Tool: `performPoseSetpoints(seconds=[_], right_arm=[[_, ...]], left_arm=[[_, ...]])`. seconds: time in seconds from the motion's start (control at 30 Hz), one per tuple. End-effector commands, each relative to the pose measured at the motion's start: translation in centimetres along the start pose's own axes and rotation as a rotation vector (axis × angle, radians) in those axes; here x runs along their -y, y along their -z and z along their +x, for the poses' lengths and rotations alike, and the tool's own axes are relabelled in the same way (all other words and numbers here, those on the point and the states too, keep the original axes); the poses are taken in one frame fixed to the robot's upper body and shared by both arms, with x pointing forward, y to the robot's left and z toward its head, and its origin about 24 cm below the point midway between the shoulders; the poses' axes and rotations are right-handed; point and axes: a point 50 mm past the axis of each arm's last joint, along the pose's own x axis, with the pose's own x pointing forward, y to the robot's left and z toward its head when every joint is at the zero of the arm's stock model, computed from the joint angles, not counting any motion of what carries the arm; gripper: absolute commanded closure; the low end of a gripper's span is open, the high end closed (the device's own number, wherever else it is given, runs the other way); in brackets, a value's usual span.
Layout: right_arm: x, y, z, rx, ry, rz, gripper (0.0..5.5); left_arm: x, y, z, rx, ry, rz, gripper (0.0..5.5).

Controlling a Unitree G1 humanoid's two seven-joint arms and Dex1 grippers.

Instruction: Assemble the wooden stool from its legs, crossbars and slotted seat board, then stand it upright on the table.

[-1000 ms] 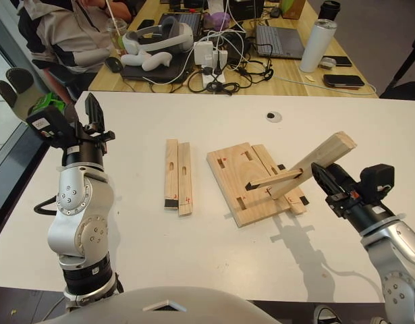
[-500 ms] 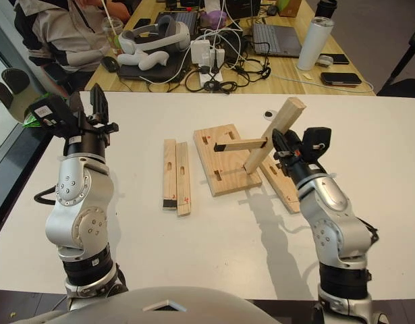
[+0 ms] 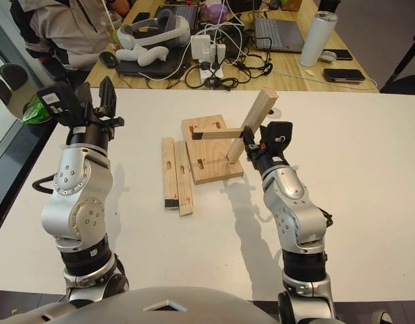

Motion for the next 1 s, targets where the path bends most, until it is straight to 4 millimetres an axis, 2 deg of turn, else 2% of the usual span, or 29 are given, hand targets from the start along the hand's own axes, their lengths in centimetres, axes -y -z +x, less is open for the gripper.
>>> performPoseSetpoints(seconds=[0.03,0.13,0.17,0.23,0.3,0.33,0.4,0.47,0.6,0.73,0.8,0.93,1.0], right_arm=[[0.4,-2.5,-1.1,0.139,0.021,-0.051,2.77],[1.0,-4.2,-2.5,0.211,0.036,-0.115,2.29],[1.8,-4.8,-3.2,0.221,0.066,-0.168,2.07],[5.2,-5.4,-4.5,0.172,0.154,-0.234,1.65],[8.9,-5.2,-5.6,0.078,0.206,-0.218,1.65],[10.5,-4.6,-6.3,0.012,0.215,-0.203,1.65],[12.4,-3.0,-7.7,-0.12,0.199,-0.168,1.65],[13.3,-0.9,-9.1,-0.242,0.17,-0.15,1.65],[13.8,2.6,-12.0,-0.408,0.124,-0.095,1.65],[15.9,5.6,-15.5,-0.559,0.13,-0.084,1.65],[16.1,6.1,-15.7,-0.577,0.101,-0.088,1.65],[16.0,7.0,-14.8,-0.58,0.069,-0.114,1.65],[15.4,6.5,-13.8,-0.519,0.058,-0.125,1.65]], left_arm=[[0.1,-0.1,0.1,-0.009,0.014,0.006,3.19],[0.0,-0.1,-0.1,-0.009,0.007,0.008,3.19],[-0.1,-0.1,-0.2,-0.009,0.003,0.01,3.19],[-0.6,-0.1,-0.6,-0.011,-0.023,0.016,3.19],[-0.9,-0.1,-1.0,-0.015,-0.046,0.018,3.19],[-0.9,0.0,-1.1,-0.018,-0.052,0.016,3.19],[-0.8,0.1,-1.2,-0.02,-0.059,0.012,3.19],[-0.7,0.1,-1.2,-0.022,-0.058,0.009,3.19],[-0.6,0.1,-1.0,-0.026,-0.048,0.011,3.19],[-1.0,0.1,-1.1,-0.03,-0.065,0.018,3.19],[-0.9,0.1,-1.2,-0.032,-0.064,0.014,3.19],[-0.6,0.2,-1.0,-0.035,-0.053,0.009,3.19],[-0.8,0.5,-1.0,-0.057,-0.055,0.02,3.19]])
